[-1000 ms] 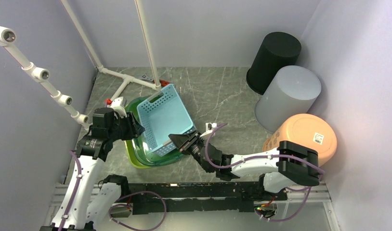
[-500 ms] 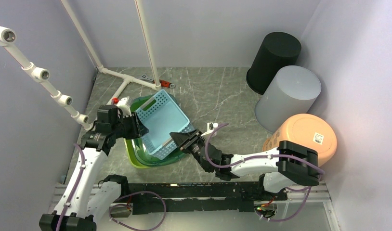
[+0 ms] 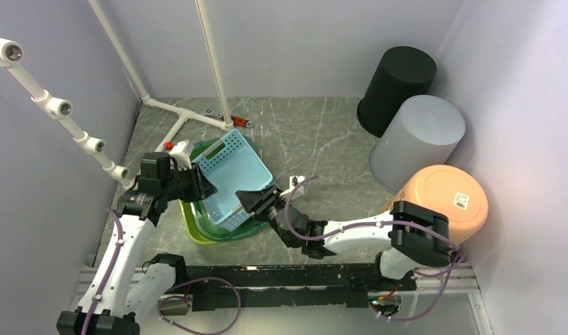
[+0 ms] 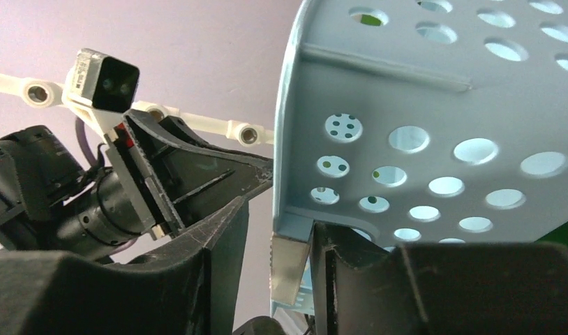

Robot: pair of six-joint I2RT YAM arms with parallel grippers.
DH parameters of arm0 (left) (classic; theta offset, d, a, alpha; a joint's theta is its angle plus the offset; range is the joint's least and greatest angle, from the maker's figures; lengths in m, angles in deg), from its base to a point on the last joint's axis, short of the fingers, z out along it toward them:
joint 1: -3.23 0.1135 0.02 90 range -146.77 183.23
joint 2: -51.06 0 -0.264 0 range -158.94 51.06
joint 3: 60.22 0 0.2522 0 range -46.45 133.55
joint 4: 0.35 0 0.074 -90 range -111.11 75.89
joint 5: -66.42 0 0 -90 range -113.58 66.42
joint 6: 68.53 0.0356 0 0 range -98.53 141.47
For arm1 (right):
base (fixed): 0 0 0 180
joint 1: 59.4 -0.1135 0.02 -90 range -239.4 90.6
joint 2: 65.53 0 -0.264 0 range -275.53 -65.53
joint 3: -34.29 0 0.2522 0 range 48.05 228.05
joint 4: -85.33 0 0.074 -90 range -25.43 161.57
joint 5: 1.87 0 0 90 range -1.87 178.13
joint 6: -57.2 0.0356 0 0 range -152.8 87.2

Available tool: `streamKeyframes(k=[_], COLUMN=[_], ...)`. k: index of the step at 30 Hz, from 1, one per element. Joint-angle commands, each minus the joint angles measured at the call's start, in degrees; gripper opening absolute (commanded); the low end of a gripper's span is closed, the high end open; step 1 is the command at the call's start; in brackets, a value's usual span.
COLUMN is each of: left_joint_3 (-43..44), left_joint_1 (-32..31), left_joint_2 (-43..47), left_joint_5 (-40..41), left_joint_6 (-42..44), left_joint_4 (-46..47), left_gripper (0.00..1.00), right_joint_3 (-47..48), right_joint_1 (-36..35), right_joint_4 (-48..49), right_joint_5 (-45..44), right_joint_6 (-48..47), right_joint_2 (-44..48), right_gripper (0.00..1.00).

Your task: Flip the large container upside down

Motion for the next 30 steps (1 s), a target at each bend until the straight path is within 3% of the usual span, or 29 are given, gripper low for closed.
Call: streamKeyframes(k=[1,7,13,18,23,30], left_joint_3=[-0.25,0.1,1.43,3.04,2.04,3.13], left_joint_1=[-0.18,-0.18,-0.18,-0.09,-0.01,0.0], left_joint_2=[0.26,0.83,2.93,8.93,15.51,13.3], left_joint_5=[-1.97,-0.43,5.51,16.59,23.7,28.36], left_joint_6=[1.82,1.58,1.08,-0.53,-2.67,-3.92], left_joint_4=[2.48,1.9,-0.3,-3.78,-4.83,-7.29], left_gripper=[0.31,0.31,0.34,0.49,0.73,0.89], right_joint_3=[3.93,3.58,3.0,3.09,4.24,3.63], right_joint_1=[0.19,0.16,0.12,0.06,-0.02,-0.8], right_joint_4=[0.17,1.54,0.52,-0.7,-1.11,4.59], right_joint_5=[-0.44,-0.06,-0.21,-0.19,1.85,4.62], right_joint_6=[0.52,0.09,-2.38,-4.63,-10.09,-23.01], right_joint_2=[-2.32,-2.5,0.24,1.73,3.54,7.58], right_gripper=[0.38,0.29,0.14,0.01,0.0,0.0])
